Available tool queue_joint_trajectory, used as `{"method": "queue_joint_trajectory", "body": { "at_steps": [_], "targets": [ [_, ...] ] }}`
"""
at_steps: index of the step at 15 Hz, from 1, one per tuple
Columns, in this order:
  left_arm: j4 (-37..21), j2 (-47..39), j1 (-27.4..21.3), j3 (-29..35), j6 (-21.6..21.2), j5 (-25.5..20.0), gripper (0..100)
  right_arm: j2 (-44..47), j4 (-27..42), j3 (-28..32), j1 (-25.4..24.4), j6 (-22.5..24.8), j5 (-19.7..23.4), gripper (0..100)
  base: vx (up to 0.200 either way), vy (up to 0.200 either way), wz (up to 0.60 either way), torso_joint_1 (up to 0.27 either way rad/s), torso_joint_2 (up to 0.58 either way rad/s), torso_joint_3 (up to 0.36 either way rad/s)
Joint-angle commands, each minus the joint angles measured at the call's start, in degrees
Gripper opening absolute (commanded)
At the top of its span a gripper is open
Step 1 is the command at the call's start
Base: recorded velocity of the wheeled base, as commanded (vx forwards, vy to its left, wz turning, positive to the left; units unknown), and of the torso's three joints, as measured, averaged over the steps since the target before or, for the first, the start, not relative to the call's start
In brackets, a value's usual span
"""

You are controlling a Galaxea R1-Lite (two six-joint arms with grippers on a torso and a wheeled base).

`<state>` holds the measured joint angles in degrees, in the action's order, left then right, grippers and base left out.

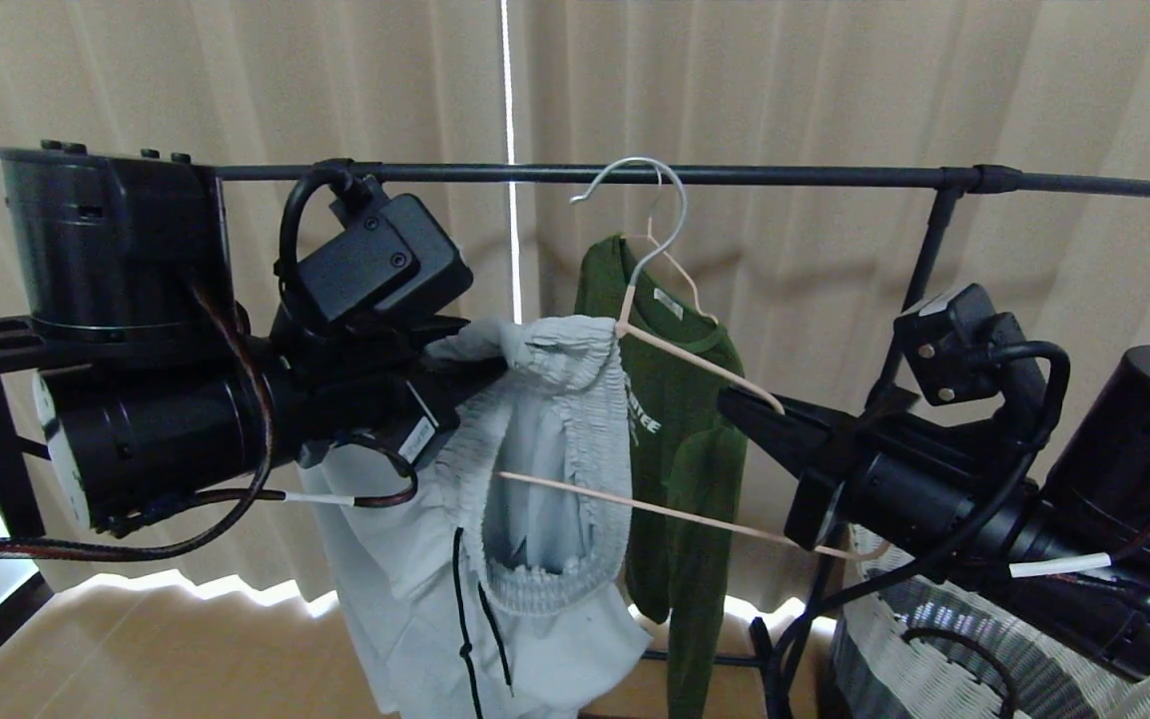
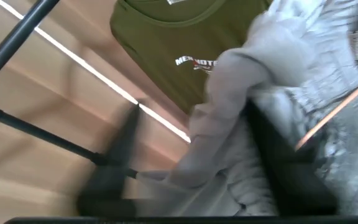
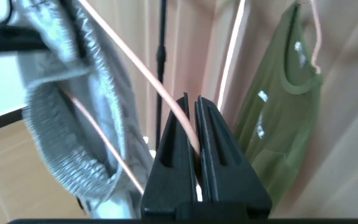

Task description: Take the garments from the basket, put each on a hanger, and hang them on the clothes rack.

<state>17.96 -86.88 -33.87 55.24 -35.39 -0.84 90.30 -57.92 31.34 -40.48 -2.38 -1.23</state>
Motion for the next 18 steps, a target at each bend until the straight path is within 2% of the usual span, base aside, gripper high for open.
{"method": "queue_joint_trajectory", "body": {
  "at_steps": [1, 6, 8, 9, 10, 12, 15, 16, 17, 18],
  "targets": [
    [0.1, 0.0, 0.0, 0.0, 0.1, 0.1, 0, 0.0, 0.0, -0.1, 0.0, 0.1, 0.0, 0, 0.000, 0.000, 0.00, 0.000, 0.00, 0.000],
    [0.1, 0.1, 0.0, -1.4, 0.1, 0.1, 0, -0.2, 0.0, -0.1, 0.1, 0.4, -0.1, 0, 0.000, 0.000, 0.00, 0.000, 0.00, 0.000],
    [4.2, 0.4, 0.0, -4.2, 0.1, 0.2, 0, -0.2, 0.0, -0.2, 0.3, 0.5, -0.2, 0, 0.000, 0.000, 0.00, 0.000, 0.00, 0.000],
    [8.1, 0.3, 0.0, -5.9, -0.6, 0.4, 0, -0.2, 0.0, -0.1, 0.3, 0.5, -0.3, 100, 0.000, 0.000, 0.00, 0.000, 0.00, 0.000],
    [9.9, 0.1, 0.3, -6.6, -1.8, 0.8, 0, -0.2, 0.0, -0.1, 0.5, 0.7, -0.3, 100, 0.000, 0.000, 0.00, 0.000, 0.00, 0.000],
    [9.7, 0.1, 1.3, -6.7, -2.4, 2.5, 0, -0.2, 0.0, -0.2, 2.0, 3.3, -0.4, 100, 0.000, 0.000, 0.00, 0.000, 0.00, 0.000],
    [9.6, -0.3, 3.0, -7.1, -2.1, 11.3, 0, -0.3, -0.2, -0.3, 4.6, 5.1, -0.4, 100, 0.000, 0.000, 0.00, 0.000, 0.00, 0.000],
    [9.6, -0.5, 3.1, -7.1, -2.1, 12.4, 0, -0.3, -0.1, -0.4, 4.7, 5.1, -0.5, 100, 0.000, 0.000, 0.00, 0.000, 0.00, 0.000],
    [9.7, -0.9, 3.3, -7.1, -1.3, 14.4, 0, -0.3, -0.4, -1.0, 4.7, 5.1, -0.5, 100, 0.000, 0.000, 0.00, 0.000, 0.00, 0.000],
    [9.6, -1.1, 3.3, -7.1, 1.2, 17.1, 0, 0.0, -2.0, -1.9, 4.7, 5.2, -0.5, 100, 0.000, 0.000, 0.00, 0.000, 0.00, 0.000]
  ]
}}
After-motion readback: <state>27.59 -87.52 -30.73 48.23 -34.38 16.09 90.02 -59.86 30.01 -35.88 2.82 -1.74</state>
